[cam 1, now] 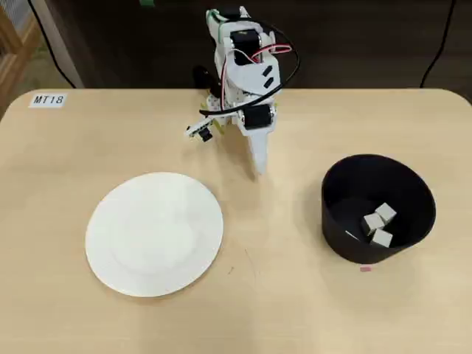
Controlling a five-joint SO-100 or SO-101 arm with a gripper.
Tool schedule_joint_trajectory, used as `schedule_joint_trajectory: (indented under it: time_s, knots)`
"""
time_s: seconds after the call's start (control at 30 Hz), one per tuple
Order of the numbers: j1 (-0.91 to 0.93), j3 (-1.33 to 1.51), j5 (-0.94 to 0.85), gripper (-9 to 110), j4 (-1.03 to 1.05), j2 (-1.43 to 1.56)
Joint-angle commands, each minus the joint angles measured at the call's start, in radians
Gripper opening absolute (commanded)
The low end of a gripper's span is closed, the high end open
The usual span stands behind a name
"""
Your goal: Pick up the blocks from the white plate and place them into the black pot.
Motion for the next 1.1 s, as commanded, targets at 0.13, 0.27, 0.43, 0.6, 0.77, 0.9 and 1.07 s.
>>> schedule_joint_trajectory:
  time_s: [0.13, 0.27, 0.43, 0.6, 0.77, 0.9, 1.07]
  knots:
    - [0.003, -0.005, -0.002, -2, -0.018, 0.002]
    - [0.003, -0.005, -0.002, -2, -0.018, 0.002]
    - [0.003, -0.005, -0.002, -2, -0.018, 0.002]
    - [0.003, -0.005, -0.002, -2, -0.018, 0.002]
    - [0.003, -0.005, -0.002, -2, -0.018, 0.002]
    - [0.003, -0.005, -0.002, -2, -0.018, 0.002]
    - [0.003, -0.005, -0.002, -2, -0.018, 0.002]
